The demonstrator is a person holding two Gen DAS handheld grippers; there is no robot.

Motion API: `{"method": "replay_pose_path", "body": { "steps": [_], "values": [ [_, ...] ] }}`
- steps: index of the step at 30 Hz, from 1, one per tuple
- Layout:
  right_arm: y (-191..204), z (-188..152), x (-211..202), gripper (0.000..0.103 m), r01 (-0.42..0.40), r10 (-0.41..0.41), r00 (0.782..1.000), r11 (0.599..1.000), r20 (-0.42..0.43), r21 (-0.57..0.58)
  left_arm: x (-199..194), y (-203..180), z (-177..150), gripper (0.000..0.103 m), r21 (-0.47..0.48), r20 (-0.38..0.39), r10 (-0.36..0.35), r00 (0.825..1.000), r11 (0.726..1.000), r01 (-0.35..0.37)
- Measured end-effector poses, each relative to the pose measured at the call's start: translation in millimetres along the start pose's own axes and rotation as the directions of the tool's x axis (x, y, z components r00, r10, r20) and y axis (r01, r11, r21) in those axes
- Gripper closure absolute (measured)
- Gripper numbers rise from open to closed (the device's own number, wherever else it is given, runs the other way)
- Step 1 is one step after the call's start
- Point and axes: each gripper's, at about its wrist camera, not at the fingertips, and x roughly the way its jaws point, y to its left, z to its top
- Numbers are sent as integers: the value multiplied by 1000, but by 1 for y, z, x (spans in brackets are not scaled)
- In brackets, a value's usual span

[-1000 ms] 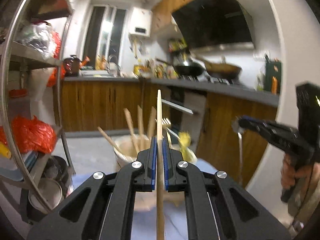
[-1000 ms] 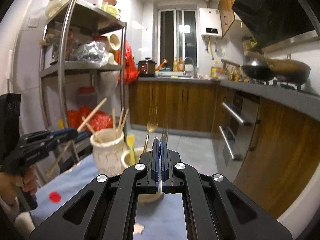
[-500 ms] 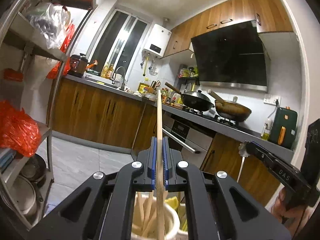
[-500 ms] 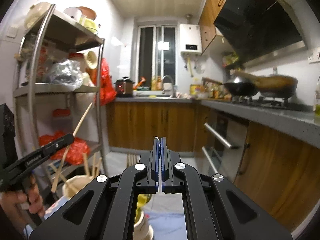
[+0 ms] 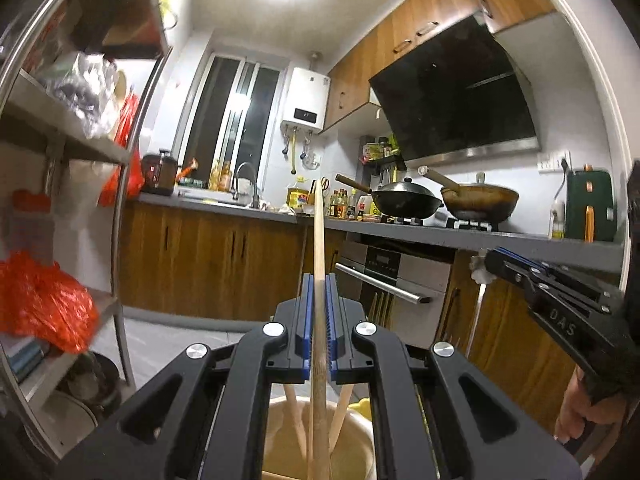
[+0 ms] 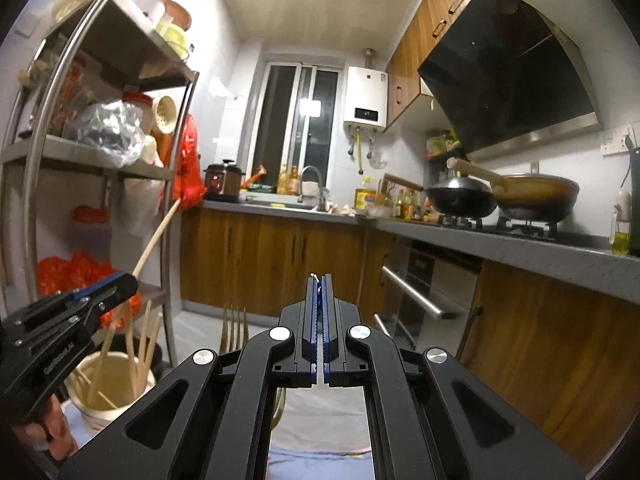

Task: Organize utensils
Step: 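Open both tools to drop the chopstick and silver spoon into the holder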

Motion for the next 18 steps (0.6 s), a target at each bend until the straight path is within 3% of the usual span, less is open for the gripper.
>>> {"method": "replay_pose_path", "body": {
  "steps": [5,13,18],
  "values": [
    [5,-9,2,100,-26,26,1000,999,-14,-27,-5,-6,-7,98,54,12,0,1000,999,-1],
    [9,-20,4,100,-94,93,994,995,-64,-17,-6,-7,-8,97,57,5,3,1000,998,-3],
    [11,-23,-1,85,-121,120,990,993,-71,-14,-6,-7,-7,96,54,-7,4,1000,999,-4]
  ]
}}
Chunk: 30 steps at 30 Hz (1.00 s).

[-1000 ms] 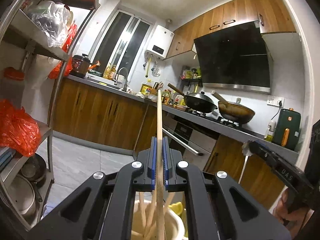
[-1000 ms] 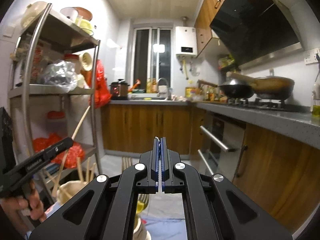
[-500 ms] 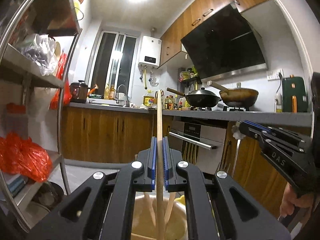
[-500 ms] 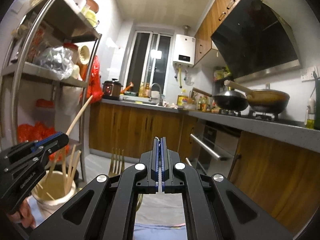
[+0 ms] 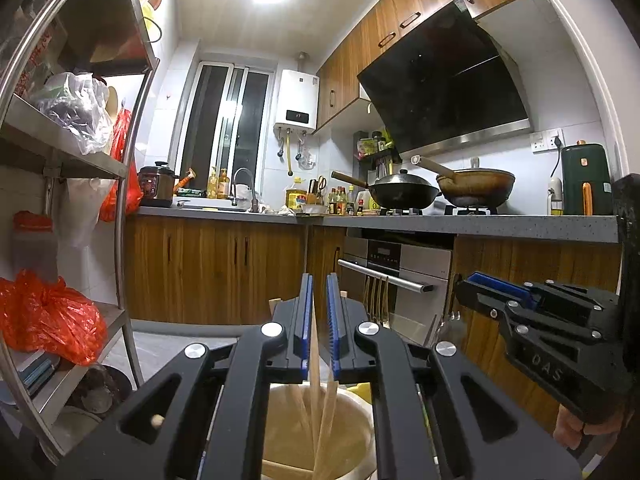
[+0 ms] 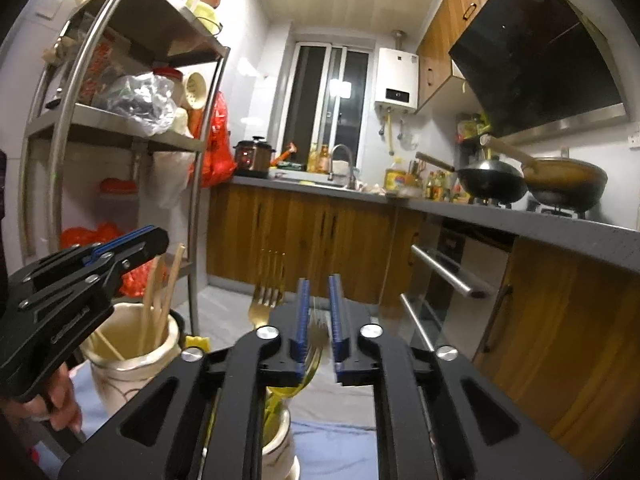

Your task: Organize utensils

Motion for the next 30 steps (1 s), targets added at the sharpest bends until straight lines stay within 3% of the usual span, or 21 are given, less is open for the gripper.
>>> {"method": "replay_pose_path", "body": {
  "steps": [10,11,12,14,19,23,30],
  "values": [
    [-17,9,-31,73,-4,4,1000,998,7,67,-21,-3,20,95,16,8,5,1000,1000,-5],
    [-19,9,-35,70,-4,3,1000,997,7,73,-25,-3,23,90,24,5,9,1000,1000,-9],
    [-22,9,-42,62,-4,4,1000,997,5,81,-28,-4,25,74,30,3,10,1000,999,-10],
    [-25,8,-49,46,-12,12,1000,996,-1,91,-41,-6,28,56,45,-3,22,1000,999,-22],
    [-25,0,-69,25,-32,35,999,996,-37,78,-72,-9,28,44,44,-35,-6,999,999,7],
    [-19,-12,-82,15,-42,45,997,998,-61,48,-92,-7,23,34,28,-70,-20,997,999,22],
    [-13,-43,-89,6,-67,73,989,996,-126,53,-122,4,0,17,33,-136,3,991,999,1]
  ]
}}
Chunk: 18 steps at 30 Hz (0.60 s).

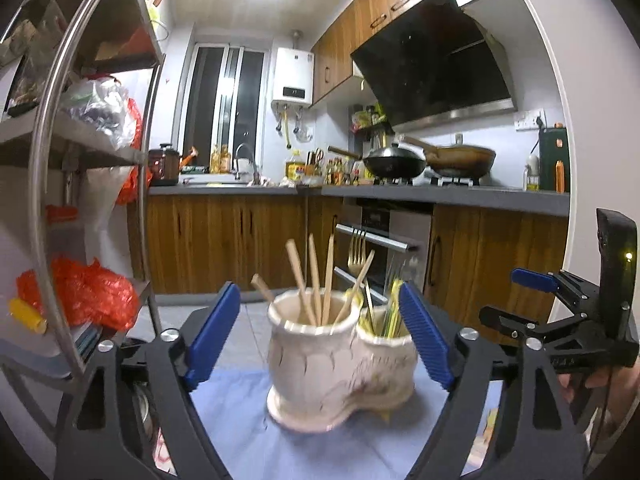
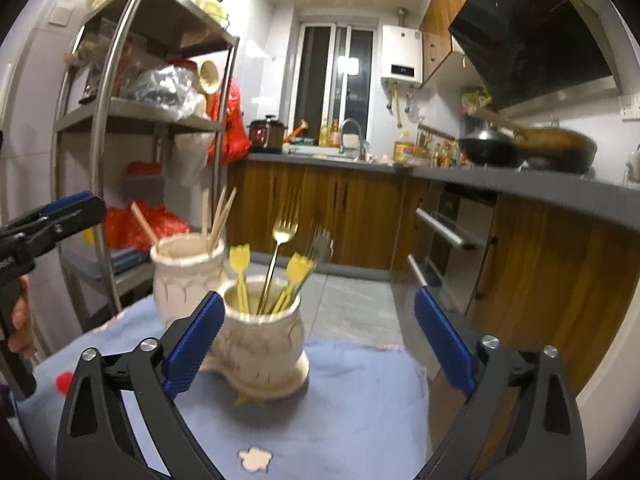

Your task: Organize utensils

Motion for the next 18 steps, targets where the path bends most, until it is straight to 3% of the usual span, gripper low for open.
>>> {"method": "replay_pose_path", "body": {
  "steps": [3,10,18],
  "values": [
    [2,-15,4,5,-7,7,1000,1000,-28,15,-2,5,-14,6,-6,-39,22,999,1000,-23],
    [11,-35,5,5,-27,27,999,999,-19,20,4,11,-43,6,-21,-113,59,992,998,-62],
    [13,-41,-1,5,-30,30,999,999,25,15,11,9,-61,6,-14,-143,85,986,996,-88]
  ]
}}
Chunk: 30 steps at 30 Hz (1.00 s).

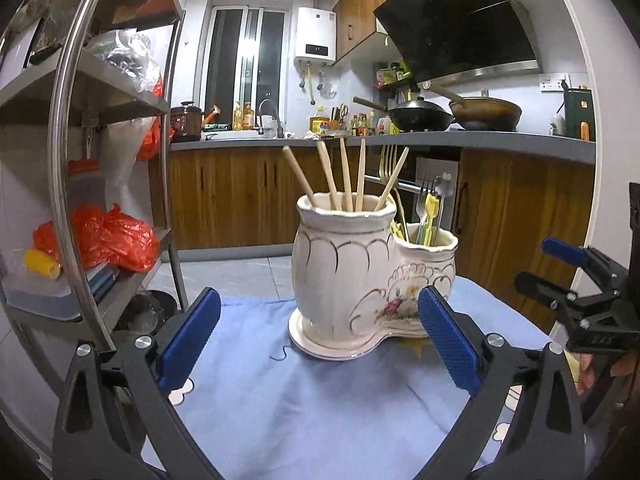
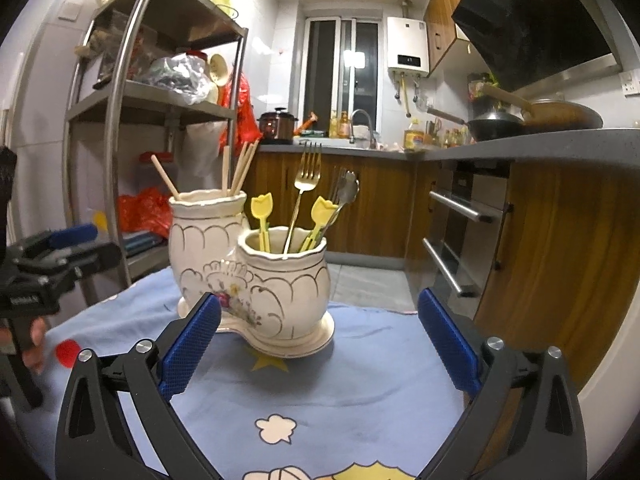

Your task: Organize utensils

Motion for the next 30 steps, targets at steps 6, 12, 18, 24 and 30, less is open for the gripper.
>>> {"method": "replay_pose_path", "body": {
  "steps": [6,12,18,24,30],
  "values": [
    [11,1,-2,5,-6,6,1000,999,9,-50,0,-4,-2,6,21,-3,5,1000,1000,-5],
    [6,0,0,5,-7,7,1000,1000,0,-22,1,-6,-2,6,32,-8,16,1000,999,-16],
    [-2,-1,2,5,-7,7,1000,1000,-13,15,1,-7,-2,6,34,-8,19,1000,999,-18],
    [0,-1,2,5,-3,3,1000,1000,-6,2,1,-7,-2,6,33,-8,19,1000,999,-18],
    [0,-1,2,5,-2,2,1000,1000,-6,-2,1,-7,-2,6,32,-8,18,1000,999,-18]
  ]
}}
